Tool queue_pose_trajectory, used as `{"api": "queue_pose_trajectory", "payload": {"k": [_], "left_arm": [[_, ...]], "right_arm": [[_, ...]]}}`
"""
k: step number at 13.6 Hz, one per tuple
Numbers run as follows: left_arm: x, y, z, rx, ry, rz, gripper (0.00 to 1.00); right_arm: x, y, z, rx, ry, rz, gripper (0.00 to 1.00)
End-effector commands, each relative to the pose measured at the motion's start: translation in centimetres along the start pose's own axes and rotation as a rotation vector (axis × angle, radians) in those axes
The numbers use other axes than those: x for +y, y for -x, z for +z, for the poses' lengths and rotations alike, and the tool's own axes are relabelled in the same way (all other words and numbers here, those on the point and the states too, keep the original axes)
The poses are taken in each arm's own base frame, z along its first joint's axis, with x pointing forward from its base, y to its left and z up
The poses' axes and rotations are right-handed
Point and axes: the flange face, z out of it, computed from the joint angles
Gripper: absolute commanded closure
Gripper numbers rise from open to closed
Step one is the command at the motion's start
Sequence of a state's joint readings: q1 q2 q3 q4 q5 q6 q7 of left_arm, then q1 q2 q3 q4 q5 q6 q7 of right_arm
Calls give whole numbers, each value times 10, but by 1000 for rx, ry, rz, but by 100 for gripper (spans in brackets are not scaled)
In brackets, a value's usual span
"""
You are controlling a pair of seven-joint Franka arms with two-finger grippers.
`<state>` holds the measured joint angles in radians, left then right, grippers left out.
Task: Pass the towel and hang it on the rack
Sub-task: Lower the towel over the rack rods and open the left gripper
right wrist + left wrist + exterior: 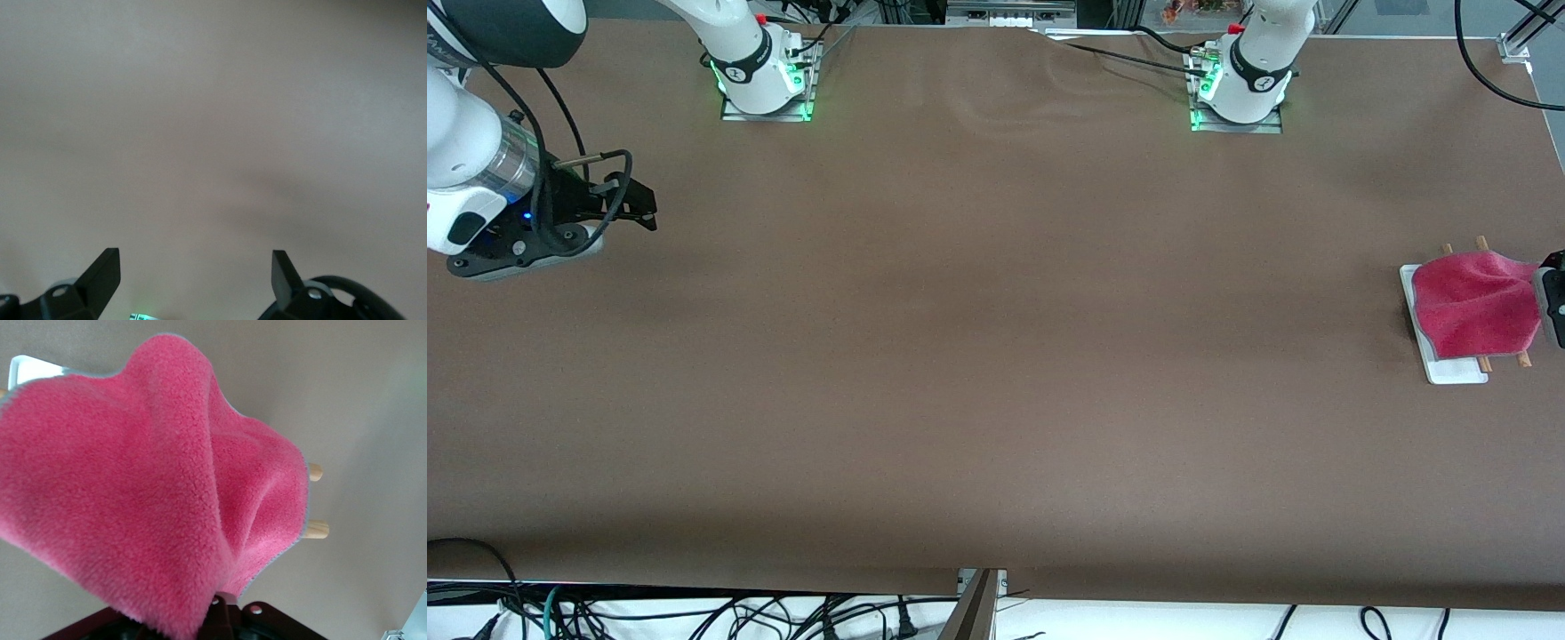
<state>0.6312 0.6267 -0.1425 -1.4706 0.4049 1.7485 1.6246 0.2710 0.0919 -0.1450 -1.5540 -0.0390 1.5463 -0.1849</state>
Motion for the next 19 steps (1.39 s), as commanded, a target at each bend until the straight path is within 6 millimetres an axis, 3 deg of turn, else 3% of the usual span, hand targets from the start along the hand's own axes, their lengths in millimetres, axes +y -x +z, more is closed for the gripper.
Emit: {"api": "queue_pose_trajectory", "payload": {"k": [1,4,6,8,12,15,19], "left_arm": [[-6,10,3,-20,-3,5,0],[-4,14,0,-20,-6,0,0],[-1,16,-12,-15,-24,-2,0],[11,22,-56,-6,-83,-26,0],[47,15,-121,139,-134,-123,0],[68,-25,-148,258,-46,-312,0],[86,-117,-200,293,-23,-530,0]], "right_arm": [[-6,17,-12,19,18,-7,0],[-12,19,-23,25,18,-16,0],[-14,19,-25,29,17,-18,0],[-12,17,-25,33,12,-15,0],[-11,15,-29,42,14,-15,0],[-11,16,-29,40,14,-22,0],[-10,16,-28,40,14,-21,0]]}}
